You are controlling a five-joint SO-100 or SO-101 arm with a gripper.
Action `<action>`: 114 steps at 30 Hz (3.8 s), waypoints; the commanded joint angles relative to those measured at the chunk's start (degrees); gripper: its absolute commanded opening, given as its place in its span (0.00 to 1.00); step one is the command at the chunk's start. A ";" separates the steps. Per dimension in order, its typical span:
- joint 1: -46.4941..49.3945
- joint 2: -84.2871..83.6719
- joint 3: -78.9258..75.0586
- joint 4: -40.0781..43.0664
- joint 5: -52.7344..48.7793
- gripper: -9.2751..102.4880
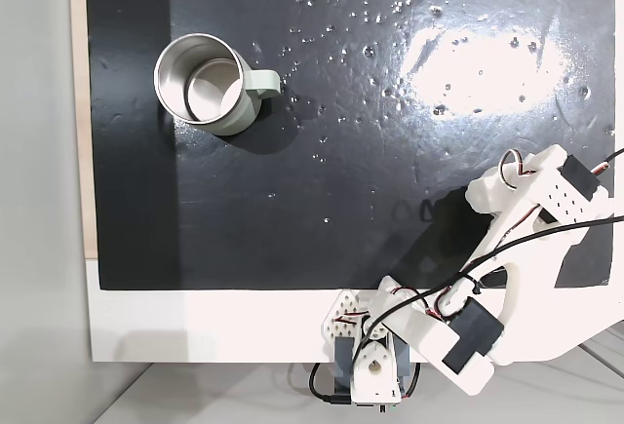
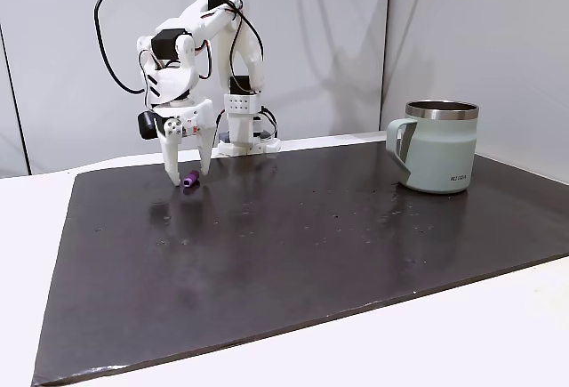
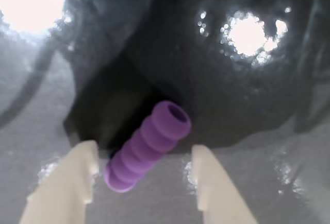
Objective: Grasp a pengrip and put it in the cup.
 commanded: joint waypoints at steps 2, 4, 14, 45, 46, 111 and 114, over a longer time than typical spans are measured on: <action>1.49 0.09 -0.97 0.18 -1.67 0.26; 2.02 -0.18 -0.79 0.09 -2.29 0.24; 4.31 -1.93 0.26 -0.26 -4.66 0.08; -42.98 25.40 -18.37 8.70 -7.21 0.08; -44.74 24.79 -19.34 8.44 -7.73 0.08; -75.59 7.65 -34.45 -8.26 -21.88 0.39; -75.50 7.73 -34.45 -8.26 -21.88 0.39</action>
